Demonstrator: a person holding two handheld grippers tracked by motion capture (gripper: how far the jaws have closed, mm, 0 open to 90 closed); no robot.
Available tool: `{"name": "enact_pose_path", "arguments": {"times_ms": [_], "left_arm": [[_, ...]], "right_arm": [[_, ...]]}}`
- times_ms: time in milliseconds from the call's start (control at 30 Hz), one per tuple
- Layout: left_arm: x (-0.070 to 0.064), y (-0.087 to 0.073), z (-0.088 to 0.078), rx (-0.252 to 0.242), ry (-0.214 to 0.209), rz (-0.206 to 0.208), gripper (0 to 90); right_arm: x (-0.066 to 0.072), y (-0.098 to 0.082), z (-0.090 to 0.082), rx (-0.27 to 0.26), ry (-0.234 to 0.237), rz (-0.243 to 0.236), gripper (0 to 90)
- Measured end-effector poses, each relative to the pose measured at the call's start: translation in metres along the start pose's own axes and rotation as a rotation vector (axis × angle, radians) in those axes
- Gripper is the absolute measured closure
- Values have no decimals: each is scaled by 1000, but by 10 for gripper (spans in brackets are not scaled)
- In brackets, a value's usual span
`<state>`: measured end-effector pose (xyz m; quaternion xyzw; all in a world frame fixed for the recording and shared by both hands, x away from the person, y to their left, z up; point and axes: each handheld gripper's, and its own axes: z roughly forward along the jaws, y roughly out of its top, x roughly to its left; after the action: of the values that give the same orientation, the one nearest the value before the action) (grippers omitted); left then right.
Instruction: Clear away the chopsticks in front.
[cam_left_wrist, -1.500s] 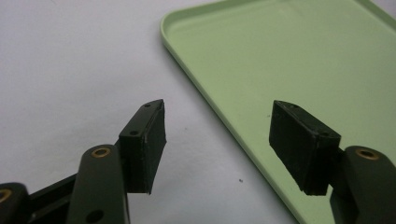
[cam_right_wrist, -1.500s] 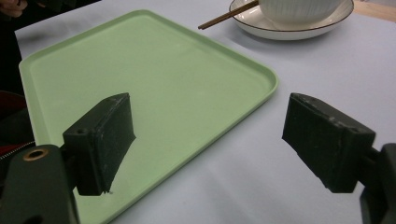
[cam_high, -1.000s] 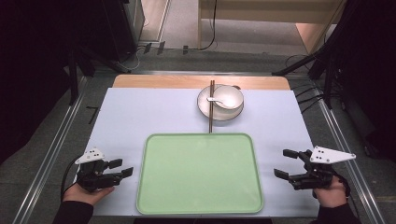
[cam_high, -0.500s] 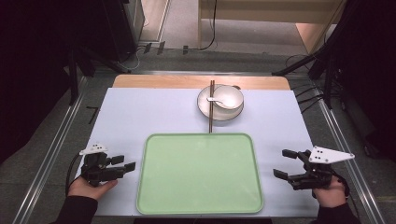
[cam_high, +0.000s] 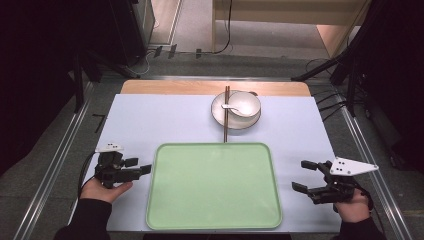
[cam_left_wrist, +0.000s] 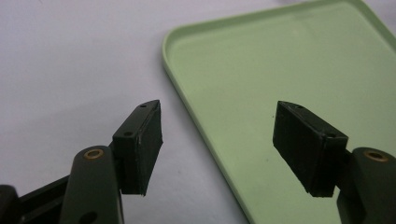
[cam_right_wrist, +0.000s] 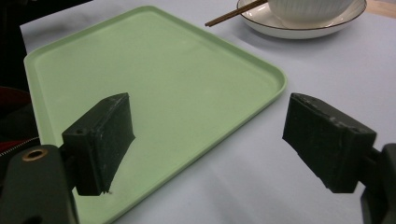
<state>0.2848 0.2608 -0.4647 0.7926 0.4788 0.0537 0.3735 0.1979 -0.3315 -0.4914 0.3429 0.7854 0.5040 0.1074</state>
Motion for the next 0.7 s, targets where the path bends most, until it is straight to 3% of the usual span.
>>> {"name": "enact_pose_path", "arguments": {"times_ms": [533,700], "left_arm": [[-15,45,26,45,-32,44,334],[-19,59,34,82,-20,33,345]], "right_arm": [[-1,0,2,9,2,-1,166],[0,0,3,8,3,-2,166]]}}
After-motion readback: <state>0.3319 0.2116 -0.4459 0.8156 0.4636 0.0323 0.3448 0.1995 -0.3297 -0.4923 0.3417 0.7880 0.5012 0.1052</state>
